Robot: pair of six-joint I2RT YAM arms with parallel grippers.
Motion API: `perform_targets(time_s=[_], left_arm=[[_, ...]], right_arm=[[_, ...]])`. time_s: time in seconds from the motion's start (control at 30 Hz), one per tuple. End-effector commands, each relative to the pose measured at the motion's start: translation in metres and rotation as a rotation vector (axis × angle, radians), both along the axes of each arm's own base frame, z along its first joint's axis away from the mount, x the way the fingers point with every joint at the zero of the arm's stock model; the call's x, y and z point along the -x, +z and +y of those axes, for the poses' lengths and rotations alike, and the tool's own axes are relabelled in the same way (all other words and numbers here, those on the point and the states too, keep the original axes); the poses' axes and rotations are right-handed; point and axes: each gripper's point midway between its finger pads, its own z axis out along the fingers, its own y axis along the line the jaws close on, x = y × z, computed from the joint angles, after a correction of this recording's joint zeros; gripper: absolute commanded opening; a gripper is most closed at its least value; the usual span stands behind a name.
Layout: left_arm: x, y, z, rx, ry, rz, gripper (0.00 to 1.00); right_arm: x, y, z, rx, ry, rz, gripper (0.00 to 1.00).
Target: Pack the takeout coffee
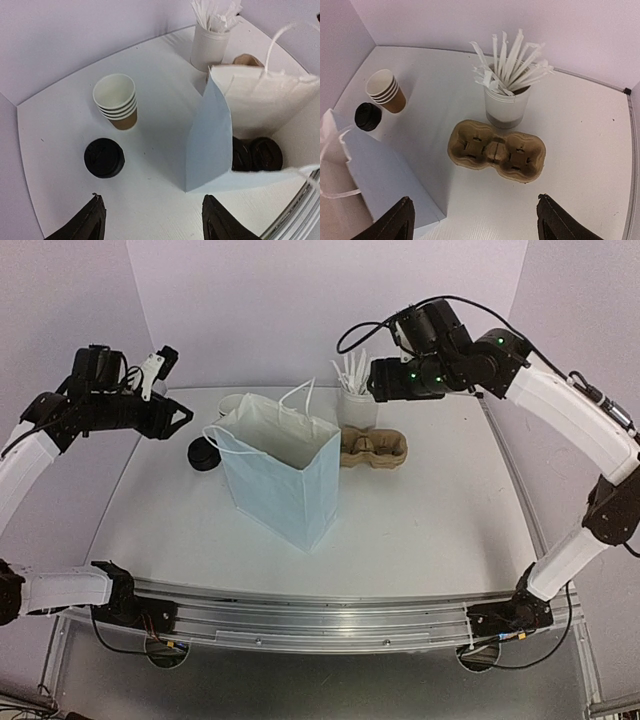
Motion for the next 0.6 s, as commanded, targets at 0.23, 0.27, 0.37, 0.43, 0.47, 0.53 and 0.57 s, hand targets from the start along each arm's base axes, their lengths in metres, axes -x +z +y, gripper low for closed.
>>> perform_targets(time_s=[0.23, 0.27, 0.37, 0.43, 0.47, 0.53, 0.57], left_arm=[[0.025, -0.09, -0.022, -0.135, -0.29, 0.068, 0.62], [0.022, -0.092, -0.024, -0.139, -0.302, 0.065, 0.62], [0.015, -0.097, -0.032, -0.145, -0.325, 0.06, 0.62], [0.009, -0.102, -0.036, -0.142, -0.326, 0.075, 0.62], [0.007, -0.102, -0.038, -0.137, -0.324, 0.08, 0.62], [0.003, -0.103, -0.043, -0.116, -0.33, 0.087, 0.62], [0.003, -0.103, -0.046, -0.103, -0.336, 0.09, 0.62]], right_arm=[[-0.016, -0.094, 0.042, -0.05, 0.088, 0.302, 0.78], [-0.014, -0.098, 0.046, -0.063, 0.099, 0.322, 0.77], [-0.009, -0.107, 0.054, -0.099, 0.12, 0.365, 0.76], [-0.003, -0.114, 0.058, -0.12, 0.131, 0.396, 0.75], [0.0, -0.116, 0.059, -0.134, 0.134, 0.412, 0.74], [0.007, -0.123, 0.064, -0.158, 0.147, 0.443, 0.73], [0.012, -0.126, 0.066, -0.166, 0.154, 0.458, 0.73]])
